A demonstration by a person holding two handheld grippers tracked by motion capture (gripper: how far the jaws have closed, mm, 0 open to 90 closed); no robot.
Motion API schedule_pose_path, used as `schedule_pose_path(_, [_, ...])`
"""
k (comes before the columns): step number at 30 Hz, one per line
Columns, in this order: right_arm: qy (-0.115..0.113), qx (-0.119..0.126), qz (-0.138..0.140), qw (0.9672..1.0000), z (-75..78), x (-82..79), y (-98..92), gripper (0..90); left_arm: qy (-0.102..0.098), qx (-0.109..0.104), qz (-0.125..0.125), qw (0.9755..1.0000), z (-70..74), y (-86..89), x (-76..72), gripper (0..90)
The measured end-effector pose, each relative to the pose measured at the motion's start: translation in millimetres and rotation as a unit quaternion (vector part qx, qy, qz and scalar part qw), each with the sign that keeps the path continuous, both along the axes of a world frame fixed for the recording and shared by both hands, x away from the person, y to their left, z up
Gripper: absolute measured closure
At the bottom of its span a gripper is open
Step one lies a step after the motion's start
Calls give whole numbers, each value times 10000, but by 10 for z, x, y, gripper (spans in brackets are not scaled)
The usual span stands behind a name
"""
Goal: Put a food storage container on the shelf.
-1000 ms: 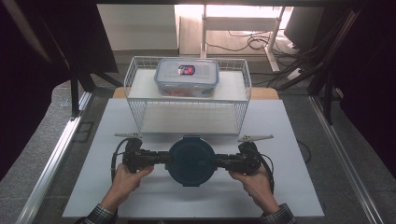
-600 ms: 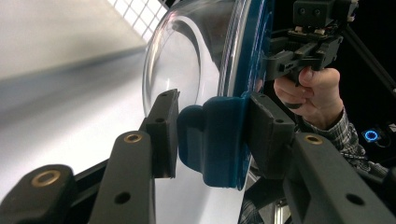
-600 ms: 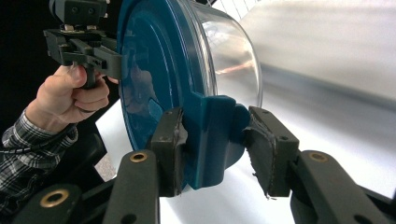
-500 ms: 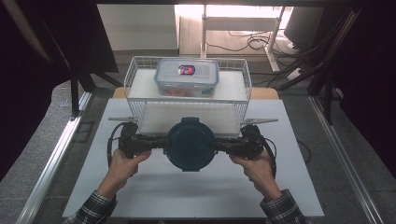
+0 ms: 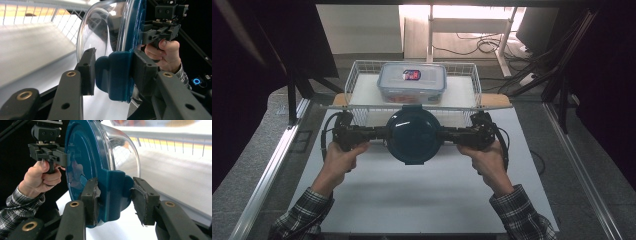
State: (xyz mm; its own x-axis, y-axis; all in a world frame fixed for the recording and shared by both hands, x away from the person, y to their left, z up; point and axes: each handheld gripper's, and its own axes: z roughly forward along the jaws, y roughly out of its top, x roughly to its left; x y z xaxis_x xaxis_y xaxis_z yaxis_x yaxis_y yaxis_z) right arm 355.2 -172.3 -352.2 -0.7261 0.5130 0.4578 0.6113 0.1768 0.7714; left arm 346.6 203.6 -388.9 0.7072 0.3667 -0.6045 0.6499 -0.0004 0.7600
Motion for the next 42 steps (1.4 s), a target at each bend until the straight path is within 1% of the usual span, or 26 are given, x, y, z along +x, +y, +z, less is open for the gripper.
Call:
schedule_pose_path(4, [-51, 35, -8, 10000, 131, 66, 24, 573, -44, -14, 30, 10000, 132, 25, 60, 574])
schedule_pose_path(5, [-62, 34, -8, 10000, 157, 78, 28, 573, -66, -23, 35, 10000, 194, 36, 88, 574])
schedule_pose_path(6, [-87, 48, -14, 9999, 217, 104, 38, 573, -76, -21, 31, 10000, 219, 41, 102, 574])
schedule_pose_path(8, [-114, 64, -23, 9999, 271, 125, 45, 573, -83, -55, 38, 9999, 270, 50, 127, 574])
schedule_pose_path(9, [-125, 77, -29, 9999, 301, 136, 49, 573, -99, -74, 32, 9999, 321, 61, 153, 574])
schedule_pose_path(10, [-164, 95, -35, 9998, 362, 156, 56, 574, -107, -83, 26, 9999, 346, 66, 166, 574])
schedule_pose_path(15, [-241, 116, -51, 9996, 546, 232, 89, 574, -153, -139, 50, 9998, 525, 106, 251, 574])
schedule_pose_path(17, [-273, 138, -51, 9995, 613, 266, 105, 574, -202, -114, 62, 9997, 603, 123, 283, 574])
schedule_pose_path(21, [-291, 205, -77, 9993, 728, 339, 134, 574, -230, -117, 91, 9996, 730, 148, 361, 574])
schedule_pose_path(24, [-278, 240, -102, 9993, 792, 411, 150, 574, -182, -147, 132, 9996, 794, 162, 429, 574])
schedule_pose_path(30, [-268, 310, -181, 9990, 897, 578, 191, 572, -106, -228, 170, 9995, 902, 200, 615, 573])
schedule_pose_path(33, [-231, 361, -243, 9988, 962, 670, 213, 572, -71, -274, 183, 9994, 971, 225, 728, 573])
schedule_pose_path(34, [-207, 358, -252, 9988, 984, 700, 220, 572, -95, -268, 173, 9994, 992, 234, 765, 573])
schedule_pose_path(37, [-173, 397, -293, 9986, 1042, 780, 243, 572, -47, -296, 176, 9994, 1064, 256, 868, 573])
schedule_pose_path(42, [-133, 464, -355, 9982, 1106, 928, 264, 571, 14, -321, 199, 9993, 1122, 274, 1035, 572])
